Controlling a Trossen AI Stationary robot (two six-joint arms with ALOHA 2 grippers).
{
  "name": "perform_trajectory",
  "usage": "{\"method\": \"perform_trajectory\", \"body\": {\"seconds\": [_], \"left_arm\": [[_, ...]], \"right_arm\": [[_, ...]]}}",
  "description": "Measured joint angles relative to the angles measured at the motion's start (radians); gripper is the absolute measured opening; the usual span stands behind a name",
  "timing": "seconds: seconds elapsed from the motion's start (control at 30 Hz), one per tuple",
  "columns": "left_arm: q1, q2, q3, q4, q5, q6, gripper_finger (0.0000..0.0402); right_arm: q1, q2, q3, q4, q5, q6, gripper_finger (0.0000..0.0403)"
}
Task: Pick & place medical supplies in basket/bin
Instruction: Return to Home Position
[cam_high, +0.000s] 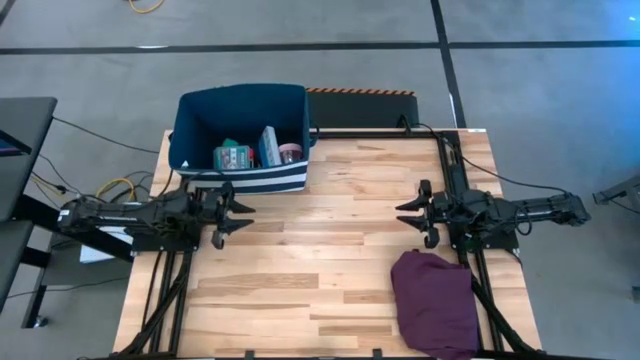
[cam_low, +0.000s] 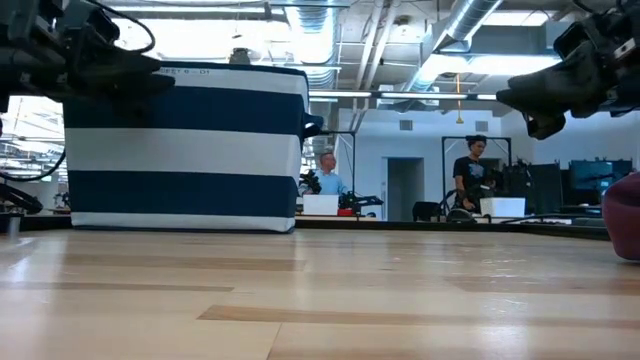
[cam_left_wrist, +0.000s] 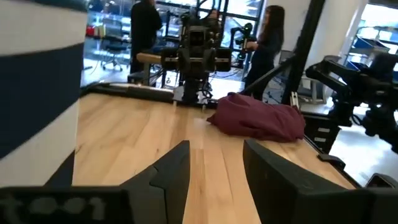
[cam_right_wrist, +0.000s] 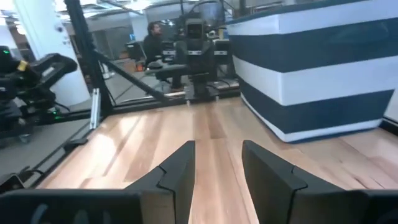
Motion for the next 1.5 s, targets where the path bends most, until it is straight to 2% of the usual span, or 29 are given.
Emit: {"method": "perform_trajectory", "body": {"seconds": [0.2, 0.4, 0.6, 1.5], "left_arm": [[0.000, 0.000, 0.000, -0.065, -0.024, -0.078, 0.0137], [0.000, 0.000, 0.000, -0.222, -0.026, -0.183, 0.0137], [0.000, 0.006, 0.000, -0.228, -0.057, -0.186, 0.0137], [0.000, 0.006, 0.000, -0.233, -0.063, -0.187, 0.0137]], "right_arm": [[0.000, 0.000, 0.000, -0.021, 0.007, 0.000, 0.0125], [0.000, 0.000, -0.001, -0.028, 0.006, -0.001, 0.0125], [0.000, 0.000, -0.001, -0.029, 0.006, -0.001, 0.0125], [0.000, 0.000, -0.002, -0.033, 0.006, -0.001, 0.0125]]}}
